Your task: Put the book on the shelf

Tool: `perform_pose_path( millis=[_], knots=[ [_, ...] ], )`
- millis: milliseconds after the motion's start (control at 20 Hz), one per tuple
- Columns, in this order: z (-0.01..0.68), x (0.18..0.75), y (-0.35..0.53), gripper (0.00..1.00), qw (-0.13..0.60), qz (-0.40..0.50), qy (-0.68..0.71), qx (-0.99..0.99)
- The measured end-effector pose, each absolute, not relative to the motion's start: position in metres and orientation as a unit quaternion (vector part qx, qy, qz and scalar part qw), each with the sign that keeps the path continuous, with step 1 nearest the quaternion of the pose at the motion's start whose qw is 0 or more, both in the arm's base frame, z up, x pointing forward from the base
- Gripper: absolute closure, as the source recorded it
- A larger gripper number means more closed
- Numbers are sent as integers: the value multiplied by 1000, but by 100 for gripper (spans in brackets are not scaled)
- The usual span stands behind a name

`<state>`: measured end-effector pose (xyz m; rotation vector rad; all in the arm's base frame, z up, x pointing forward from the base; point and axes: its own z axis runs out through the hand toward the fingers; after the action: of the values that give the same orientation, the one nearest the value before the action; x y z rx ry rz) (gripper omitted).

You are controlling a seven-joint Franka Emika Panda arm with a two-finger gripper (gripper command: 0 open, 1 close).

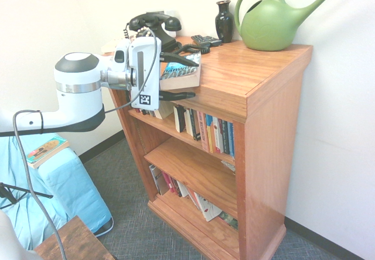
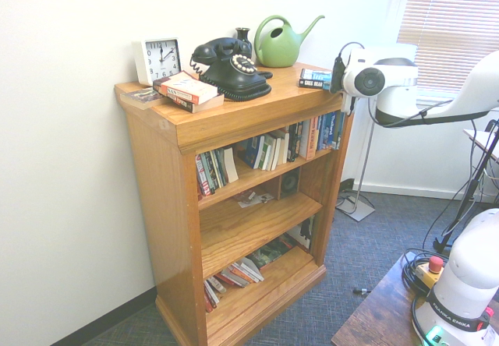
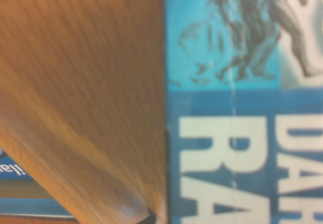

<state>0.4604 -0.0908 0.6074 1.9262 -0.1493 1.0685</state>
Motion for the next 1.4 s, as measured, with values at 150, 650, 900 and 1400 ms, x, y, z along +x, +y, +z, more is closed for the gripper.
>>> perform_pose_path(
  millis=[150,650,900,1400],
  knots=[
    [607,460,-91,100,450,432,-60,779],
    [599,460,-82,100,452,431,-61,779],
    [602,458,-76,100,451,436,-62,776],
    [604,438,-76,100,461,437,-79,769]
  ],
)
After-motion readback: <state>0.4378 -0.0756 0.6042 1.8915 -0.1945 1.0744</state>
